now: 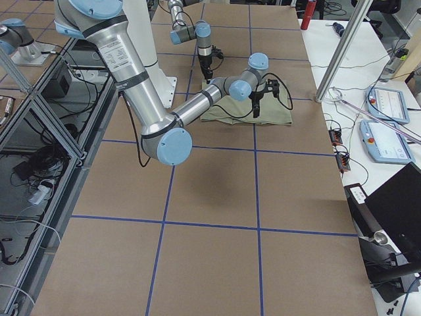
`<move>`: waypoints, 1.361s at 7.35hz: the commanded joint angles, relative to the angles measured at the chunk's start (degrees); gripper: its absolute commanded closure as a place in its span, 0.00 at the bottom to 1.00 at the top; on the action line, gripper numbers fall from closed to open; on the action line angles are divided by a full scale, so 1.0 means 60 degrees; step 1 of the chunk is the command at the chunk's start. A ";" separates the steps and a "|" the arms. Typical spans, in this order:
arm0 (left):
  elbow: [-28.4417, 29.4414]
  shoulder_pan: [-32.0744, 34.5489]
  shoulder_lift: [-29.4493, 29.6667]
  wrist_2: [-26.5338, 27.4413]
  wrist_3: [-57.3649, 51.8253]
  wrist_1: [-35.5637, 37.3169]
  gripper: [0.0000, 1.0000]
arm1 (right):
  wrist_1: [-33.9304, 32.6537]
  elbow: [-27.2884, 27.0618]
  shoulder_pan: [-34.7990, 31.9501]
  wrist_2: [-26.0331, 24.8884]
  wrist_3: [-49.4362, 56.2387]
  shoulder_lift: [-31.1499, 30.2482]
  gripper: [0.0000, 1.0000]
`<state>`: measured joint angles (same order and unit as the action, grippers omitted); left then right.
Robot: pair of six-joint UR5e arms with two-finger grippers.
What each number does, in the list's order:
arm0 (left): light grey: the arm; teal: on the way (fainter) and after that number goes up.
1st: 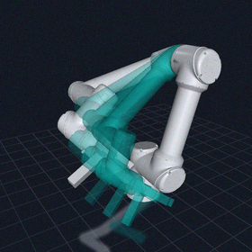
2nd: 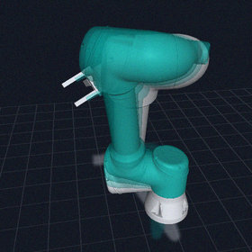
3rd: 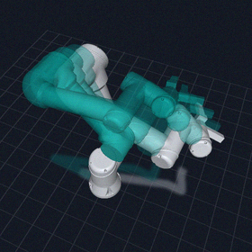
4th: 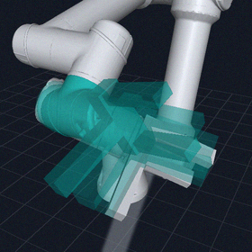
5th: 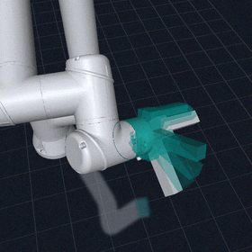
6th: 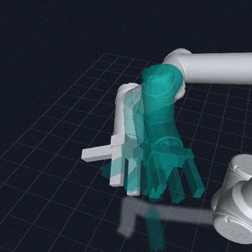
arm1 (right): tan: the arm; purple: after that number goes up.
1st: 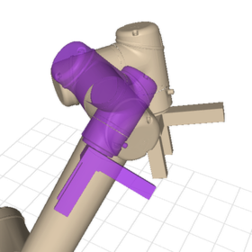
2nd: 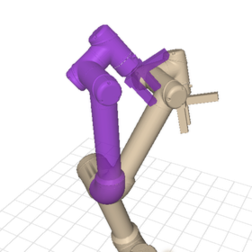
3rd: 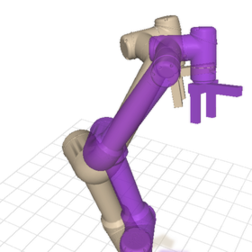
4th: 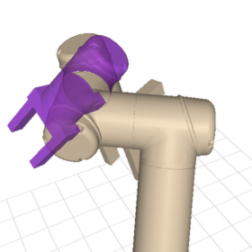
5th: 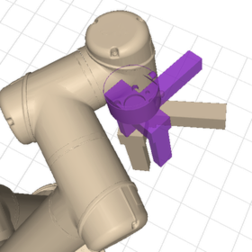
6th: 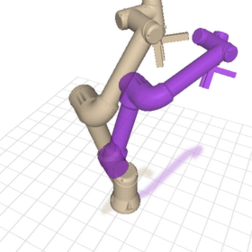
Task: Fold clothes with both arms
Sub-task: 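Move the left gripper to the shirt's near edge while the right gripper lowers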
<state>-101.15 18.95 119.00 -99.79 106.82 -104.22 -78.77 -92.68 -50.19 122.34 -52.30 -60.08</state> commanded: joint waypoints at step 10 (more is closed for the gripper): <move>-0.1291 -0.0200 0.0221 -0.0083 -0.0021 0.1520 1.00 | 0.0062 -0.3019 0.2758 -0.1558 -0.6006 -0.1438 0.00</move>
<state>-108.13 17.77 120.16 -100.18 106.70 -96.23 -78.37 -105.73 -40.42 118.38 -77.75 -66.22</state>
